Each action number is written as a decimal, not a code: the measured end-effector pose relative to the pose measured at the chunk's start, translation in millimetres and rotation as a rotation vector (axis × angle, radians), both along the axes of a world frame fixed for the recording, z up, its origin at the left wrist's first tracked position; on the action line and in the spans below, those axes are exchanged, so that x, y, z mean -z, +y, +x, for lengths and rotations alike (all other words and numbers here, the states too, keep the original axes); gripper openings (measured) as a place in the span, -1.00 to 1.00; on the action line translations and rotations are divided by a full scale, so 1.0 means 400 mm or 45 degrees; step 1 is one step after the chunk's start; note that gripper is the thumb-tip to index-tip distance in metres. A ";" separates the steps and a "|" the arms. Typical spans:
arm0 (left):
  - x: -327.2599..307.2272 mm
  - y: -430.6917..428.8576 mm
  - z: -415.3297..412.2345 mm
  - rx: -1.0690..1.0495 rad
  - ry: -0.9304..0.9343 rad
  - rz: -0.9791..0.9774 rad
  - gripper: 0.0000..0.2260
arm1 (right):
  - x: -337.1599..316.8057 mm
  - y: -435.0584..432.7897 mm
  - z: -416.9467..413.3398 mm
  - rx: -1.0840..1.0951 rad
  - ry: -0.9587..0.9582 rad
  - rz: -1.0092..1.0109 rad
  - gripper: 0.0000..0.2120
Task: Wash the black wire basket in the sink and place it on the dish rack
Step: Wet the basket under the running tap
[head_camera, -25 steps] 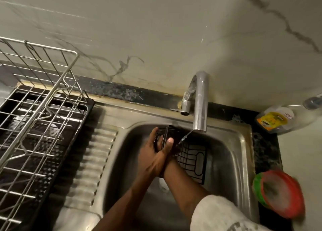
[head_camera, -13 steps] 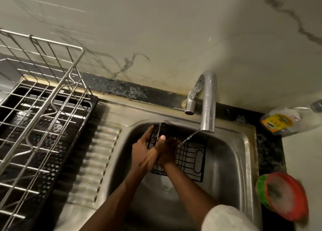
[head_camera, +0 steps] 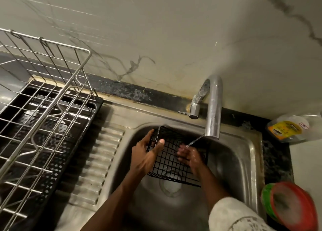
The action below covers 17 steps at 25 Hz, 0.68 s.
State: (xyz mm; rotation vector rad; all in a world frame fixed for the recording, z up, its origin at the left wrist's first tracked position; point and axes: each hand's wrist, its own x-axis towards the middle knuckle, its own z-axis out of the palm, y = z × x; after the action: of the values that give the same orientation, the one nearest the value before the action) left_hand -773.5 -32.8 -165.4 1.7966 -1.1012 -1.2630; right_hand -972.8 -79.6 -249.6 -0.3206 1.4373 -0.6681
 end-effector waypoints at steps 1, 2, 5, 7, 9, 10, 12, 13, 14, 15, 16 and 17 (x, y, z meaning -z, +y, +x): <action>0.003 -0.003 0.005 0.002 0.012 -0.004 -0.33 | 0.000 0.004 -0.013 0.121 -0.001 0.010 -0.80; 0.022 -0.006 0.011 0.017 -0.005 0.000 -0.35 | -0.004 0.003 -0.013 0.199 0.003 0.028 -0.81; 0.024 -0.005 0.002 0.040 0.005 -0.025 -0.41 | -0.023 -0.004 0.038 0.065 0.172 0.078 -0.79; 0.023 -0.006 -0.002 0.063 0.020 -0.014 -0.40 | -0.062 -0.006 0.096 -0.150 0.054 0.094 -0.76; 0.033 -0.010 -0.004 0.054 0.076 -0.004 -0.34 | -0.075 -0.001 0.142 -0.268 -0.215 0.077 -0.70; 0.045 -0.009 -0.003 0.025 0.103 -0.005 -0.31 | -0.074 0.004 0.149 -0.297 -0.304 0.061 -0.68; 0.056 -0.007 0.005 0.005 0.105 -0.020 -0.32 | -0.065 0.000 0.132 -0.299 -0.316 0.061 -0.69; 0.061 -0.007 0.010 0.014 0.086 -0.020 -0.34 | -0.053 -0.002 0.111 -0.238 -0.264 0.064 -0.70; 0.068 -0.006 0.015 0.020 0.075 -0.027 -0.36 | -0.033 0.000 0.083 -0.125 -0.220 0.061 -0.69; 0.071 -0.007 0.018 0.027 0.067 -0.003 -0.37 | -0.009 0.004 0.057 0.016 -0.197 0.066 -0.69; 0.076 -0.006 0.020 0.023 0.060 0.000 -0.37 | 0.009 0.016 0.038 0.086 -0.207 0.064 -0.69; 0.074 -0.005 0.020 0.020 0.056 0.006 -0.37 | 0.014 0.034 0.033 0.028 -0.220 0.062 -0.69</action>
State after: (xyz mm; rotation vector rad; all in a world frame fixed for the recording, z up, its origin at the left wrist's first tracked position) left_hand -765.5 -34.8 -194.9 1.7588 -1.0910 -1.3091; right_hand -959.7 -65.8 -255.0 -0.2036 1.2913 -0.6614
